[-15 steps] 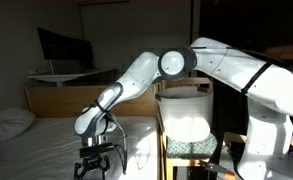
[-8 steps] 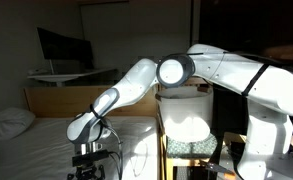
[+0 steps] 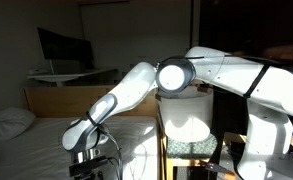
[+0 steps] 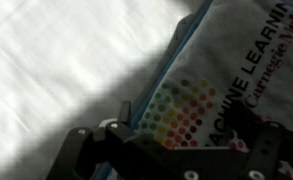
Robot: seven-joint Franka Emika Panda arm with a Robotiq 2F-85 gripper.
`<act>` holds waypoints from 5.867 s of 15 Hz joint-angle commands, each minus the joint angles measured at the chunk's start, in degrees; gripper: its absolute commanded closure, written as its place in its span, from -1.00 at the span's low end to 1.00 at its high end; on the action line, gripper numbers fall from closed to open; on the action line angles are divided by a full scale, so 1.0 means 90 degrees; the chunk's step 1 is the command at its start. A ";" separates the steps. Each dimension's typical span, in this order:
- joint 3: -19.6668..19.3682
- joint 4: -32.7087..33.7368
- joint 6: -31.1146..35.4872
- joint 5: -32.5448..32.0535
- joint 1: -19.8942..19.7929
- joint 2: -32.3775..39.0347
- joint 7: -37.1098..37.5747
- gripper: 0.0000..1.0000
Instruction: Put the white and blue shirts in the laundry bag
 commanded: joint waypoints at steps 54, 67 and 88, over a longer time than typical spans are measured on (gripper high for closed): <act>0.1144 0.0795 -0.2142 -0.0279 -0.1104 -0.3089 -0.1931 0.75; 0.0917 0.0913 -0.2116 -0.0268 -0.0918 -0.3900 -0.1934 0.75; -0.1307 0.0815 -0.2219 -0.0281 -0.2530 -0.4658 -0.0443 0.76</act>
